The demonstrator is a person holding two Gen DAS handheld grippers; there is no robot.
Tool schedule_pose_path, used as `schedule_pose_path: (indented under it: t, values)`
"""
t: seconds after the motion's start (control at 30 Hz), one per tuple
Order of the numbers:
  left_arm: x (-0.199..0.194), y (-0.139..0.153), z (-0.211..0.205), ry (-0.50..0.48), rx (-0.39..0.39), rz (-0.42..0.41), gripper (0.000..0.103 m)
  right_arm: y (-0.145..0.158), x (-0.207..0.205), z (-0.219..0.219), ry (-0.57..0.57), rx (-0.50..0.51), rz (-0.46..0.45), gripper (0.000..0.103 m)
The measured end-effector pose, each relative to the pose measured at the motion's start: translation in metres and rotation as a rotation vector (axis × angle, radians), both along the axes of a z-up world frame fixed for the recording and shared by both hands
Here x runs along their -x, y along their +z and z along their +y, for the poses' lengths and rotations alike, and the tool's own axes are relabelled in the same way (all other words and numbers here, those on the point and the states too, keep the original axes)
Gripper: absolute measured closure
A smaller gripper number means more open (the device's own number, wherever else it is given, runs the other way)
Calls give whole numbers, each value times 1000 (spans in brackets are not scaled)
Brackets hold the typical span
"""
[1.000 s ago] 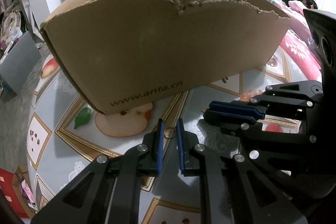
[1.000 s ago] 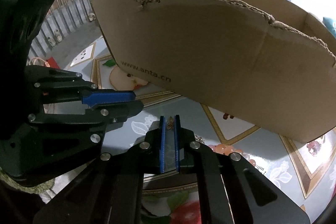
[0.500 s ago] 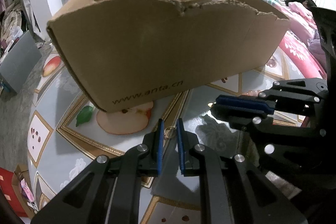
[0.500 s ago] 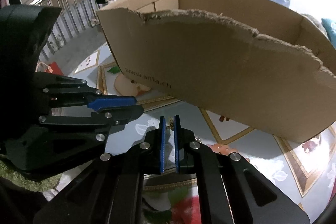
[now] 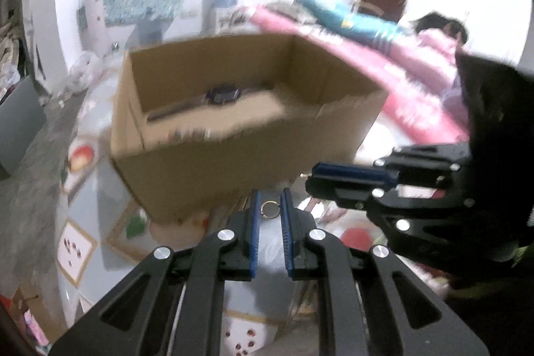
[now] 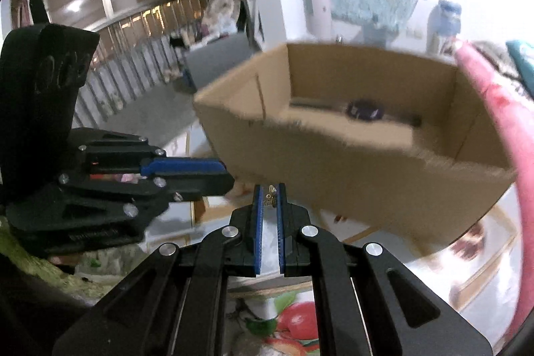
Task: Organize jewelry
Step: 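Carry both charms over the box and open both grippers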
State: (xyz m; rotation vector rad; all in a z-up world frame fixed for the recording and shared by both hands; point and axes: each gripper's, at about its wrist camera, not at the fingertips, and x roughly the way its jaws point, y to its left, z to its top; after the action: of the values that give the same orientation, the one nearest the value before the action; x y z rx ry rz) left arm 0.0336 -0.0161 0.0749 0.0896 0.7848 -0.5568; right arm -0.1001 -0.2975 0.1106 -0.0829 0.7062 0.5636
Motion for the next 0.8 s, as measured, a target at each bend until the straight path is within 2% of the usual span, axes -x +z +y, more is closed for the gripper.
schedule_pose_path:
  t: [0.17,0.3,0.47,0.6,0.67,0.8]
  values:
    - [-12,35,-7,-36,59,-68,92,30,-8,-17,-65,-36,-90,97]
    - [-36,43,-18,-47,54,-96,92,37,-22,-28,-122,-36,-125,97]
    - [-69,37,-30,-37,45,-98,92,29,-53,-37,-173,-15,-79,100]
    - [-96,33,-39,-26,38,-78,92,26,-75,-52,-199,-37,-32,100]
    - [-105,34,-39,-43,56,-53,92,27,-81,-57,-210,-45,-13,100]
    - [-126,24,-44,-52,13,15,91,24,-95,-66,-232,-56,33,96]
